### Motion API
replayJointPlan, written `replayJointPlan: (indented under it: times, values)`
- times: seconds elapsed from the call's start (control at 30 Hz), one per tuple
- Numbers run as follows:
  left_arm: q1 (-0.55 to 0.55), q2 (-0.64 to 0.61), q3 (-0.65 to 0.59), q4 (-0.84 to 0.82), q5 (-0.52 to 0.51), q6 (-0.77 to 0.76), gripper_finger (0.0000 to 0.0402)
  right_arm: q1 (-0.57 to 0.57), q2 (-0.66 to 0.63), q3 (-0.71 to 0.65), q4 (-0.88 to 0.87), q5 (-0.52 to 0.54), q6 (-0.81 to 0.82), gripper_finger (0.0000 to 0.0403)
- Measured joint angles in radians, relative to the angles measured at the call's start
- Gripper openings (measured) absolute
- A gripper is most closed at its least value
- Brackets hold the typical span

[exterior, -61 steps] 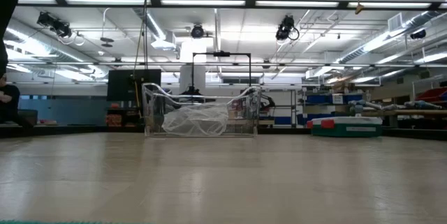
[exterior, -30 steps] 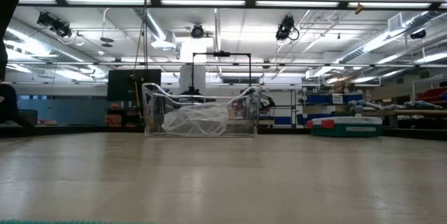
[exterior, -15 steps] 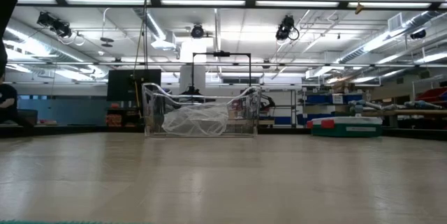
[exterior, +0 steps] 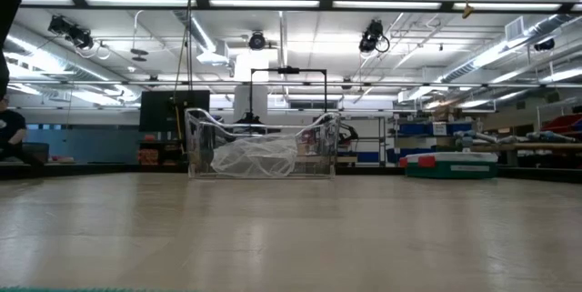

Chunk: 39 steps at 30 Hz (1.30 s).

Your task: Roll bandage

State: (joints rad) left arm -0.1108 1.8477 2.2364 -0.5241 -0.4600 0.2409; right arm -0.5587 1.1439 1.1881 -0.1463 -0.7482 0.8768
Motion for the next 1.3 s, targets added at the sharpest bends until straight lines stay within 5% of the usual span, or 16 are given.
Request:
replayJointPlan:
  times: [0.3, 0.5, 0.8, 1.13, 1.3]
  values:
    - [-0.021, -0.005, 0.055, -0.083, -0.007, 0.171, 0.0155, 0.005, 0.0, -0.001, 0.001, -0.023, -0.007, 0.0]
    - [-0.02, -0.008, 0.116, -0.22, 0.056, 0.006, 0.0135, 0.005, 0.002, -0.001, -0.004, -0.012, -0.033, 0.0]
    - [-0.033, 0.011, 0.117, -0.163, 0.205, 0.014, 0.013, 0.002, 0.014, -0.004, 0.024, 0.189, -0.109, 0.0]
    - [-0.051, 0.014, 0.117, -0.21, 0.17, 0.005, 0.0129, -0.01, -0.007, -0.001, 0.094, 0.178, -0.255, 0.0]
    - [-0.048, 0.015, 0.117, -0.283, 0.073, -0.209, 0.0129, -0.011, -0.028, 0.012, 0.118, 0.15, -0.25, 0.0]
